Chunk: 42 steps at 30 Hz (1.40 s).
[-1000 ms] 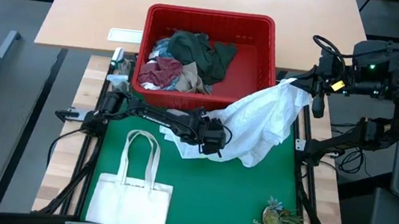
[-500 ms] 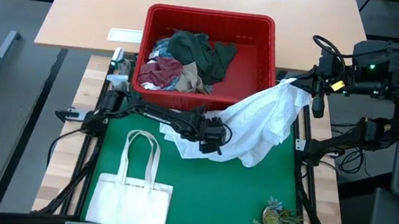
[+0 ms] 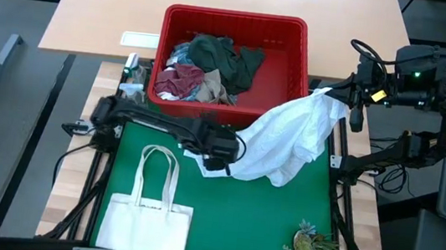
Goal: Fold Laundry from Bin
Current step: Fold the white polo shirt
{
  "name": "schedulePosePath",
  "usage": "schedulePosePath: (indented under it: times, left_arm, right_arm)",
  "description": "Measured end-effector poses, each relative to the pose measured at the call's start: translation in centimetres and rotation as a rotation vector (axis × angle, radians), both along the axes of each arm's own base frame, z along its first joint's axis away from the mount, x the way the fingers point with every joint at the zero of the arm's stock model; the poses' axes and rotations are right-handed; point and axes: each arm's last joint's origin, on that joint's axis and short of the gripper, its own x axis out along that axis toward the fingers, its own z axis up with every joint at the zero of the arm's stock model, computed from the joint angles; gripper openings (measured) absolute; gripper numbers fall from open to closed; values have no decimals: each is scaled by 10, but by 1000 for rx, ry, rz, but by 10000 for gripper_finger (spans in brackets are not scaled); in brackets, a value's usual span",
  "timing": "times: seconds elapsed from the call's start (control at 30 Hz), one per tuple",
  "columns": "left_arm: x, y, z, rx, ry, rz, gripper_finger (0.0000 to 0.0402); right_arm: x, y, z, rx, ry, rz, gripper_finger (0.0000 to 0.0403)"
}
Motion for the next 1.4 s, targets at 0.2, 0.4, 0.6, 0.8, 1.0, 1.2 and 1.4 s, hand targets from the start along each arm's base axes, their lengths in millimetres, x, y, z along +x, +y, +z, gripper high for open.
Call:
schedulePosePath:
  times: [0.2,0.4,0.6,0.8,1.0,1.2,1.4]
  left_arm:
    - [-37,-2,55,-13,-105,59,0]
    - [-86,-1,114,-2,-286,106,0]
    - [-146,11,173,56,-559,223,0]
    - [-190,20,205,78,-735,292,0]
    - [-216,26,218,156,-828,361,0]
    - [-229,32,230,269,-929,442,0]
    - [-238,40,245,328,-1002,468,0]
  right_arm:
    - [0,1,0,23,-8,44,1]
    - [1,3,1,47,-17,92,1]
    - [2,3,2,41,-36,92,1]
    - [5,2,8,9,-99,98,1]
    - [10,0,19,-66,-210,105,1]
    - [17,-4,32,-207,-321,59,1]
    - [19,-6,41,-295,-396,47,1]
